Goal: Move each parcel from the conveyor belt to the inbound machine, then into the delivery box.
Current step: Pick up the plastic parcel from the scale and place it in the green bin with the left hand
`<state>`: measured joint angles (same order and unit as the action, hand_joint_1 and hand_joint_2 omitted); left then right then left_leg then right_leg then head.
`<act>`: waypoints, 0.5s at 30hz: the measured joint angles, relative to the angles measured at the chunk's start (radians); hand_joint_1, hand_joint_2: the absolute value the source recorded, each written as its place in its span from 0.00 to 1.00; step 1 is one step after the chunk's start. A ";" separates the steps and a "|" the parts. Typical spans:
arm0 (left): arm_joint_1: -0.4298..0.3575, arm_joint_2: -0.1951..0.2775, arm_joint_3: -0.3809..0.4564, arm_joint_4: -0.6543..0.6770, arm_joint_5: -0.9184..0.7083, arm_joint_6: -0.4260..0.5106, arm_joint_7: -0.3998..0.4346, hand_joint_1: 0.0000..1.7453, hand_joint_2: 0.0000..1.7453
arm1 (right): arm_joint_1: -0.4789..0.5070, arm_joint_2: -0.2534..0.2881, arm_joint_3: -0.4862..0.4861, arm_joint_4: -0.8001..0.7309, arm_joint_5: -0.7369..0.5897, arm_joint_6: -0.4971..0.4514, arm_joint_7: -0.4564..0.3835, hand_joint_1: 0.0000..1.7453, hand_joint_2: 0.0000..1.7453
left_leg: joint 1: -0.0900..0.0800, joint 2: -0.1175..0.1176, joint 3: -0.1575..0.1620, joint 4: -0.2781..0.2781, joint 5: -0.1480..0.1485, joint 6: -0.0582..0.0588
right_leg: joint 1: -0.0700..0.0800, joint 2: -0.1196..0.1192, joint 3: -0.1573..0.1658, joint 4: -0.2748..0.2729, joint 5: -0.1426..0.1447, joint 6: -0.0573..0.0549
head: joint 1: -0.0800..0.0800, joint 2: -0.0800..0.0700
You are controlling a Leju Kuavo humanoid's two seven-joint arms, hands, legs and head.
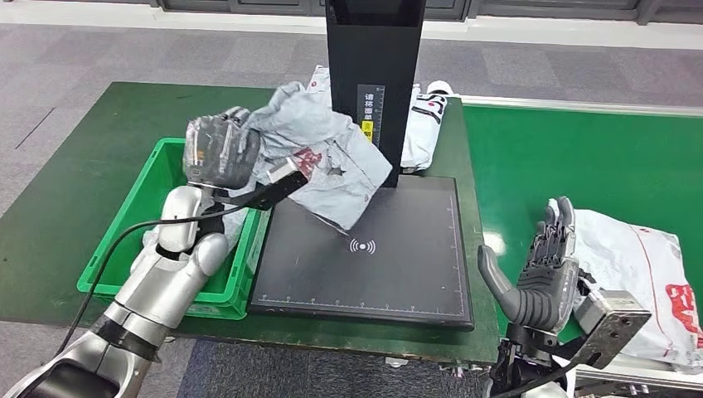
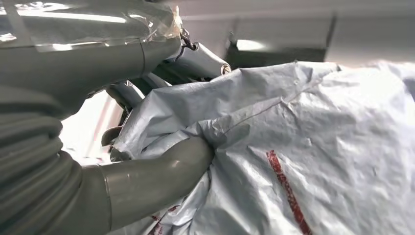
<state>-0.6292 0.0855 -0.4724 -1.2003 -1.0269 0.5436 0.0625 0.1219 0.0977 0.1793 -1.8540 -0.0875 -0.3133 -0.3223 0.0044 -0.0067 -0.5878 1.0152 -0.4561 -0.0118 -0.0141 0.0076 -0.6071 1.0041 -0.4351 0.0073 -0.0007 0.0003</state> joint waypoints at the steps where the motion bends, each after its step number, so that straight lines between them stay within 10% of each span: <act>1: 0.001 0.000 0.022 -0.022 0.007 0.006 -0.007 1.00 1.00 | 0.001 0.000 0.000 0.000 -0.001 -0.001 0.000 0.00 1.00 | 0.000 0.000 0.000 0.000 0.000 0.000 | 0.000 0.000 0.000 0.000 0.000 0.000 | 0.000 0.000; 15: 0.019 -0.002 0.107 -0.120 0.019 0.010 -0.024 1.00 1.00 | 0.001 0.000 0.000 0.000 -0.006 -0.004 -0.001 0.00 1.00 | 0.000 -0.001 0.000 0.000 0.001 0.000 | 0.000 -0.001 0.001 0.000 0.000 0.000 | 0.000 0.000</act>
<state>-0.6097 0.0839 -0.3653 -1.3199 -1.0079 0.5539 0.0381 0.1233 0.0977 0.1793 -1.8540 -0.0937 -0.3174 -0.3231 0.0047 -0.0077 -0.5879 1.0153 -0.4551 -0.0122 -0.0140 0.0065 -0.6064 1.0042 -0.4348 0.0074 -0.0008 0.0003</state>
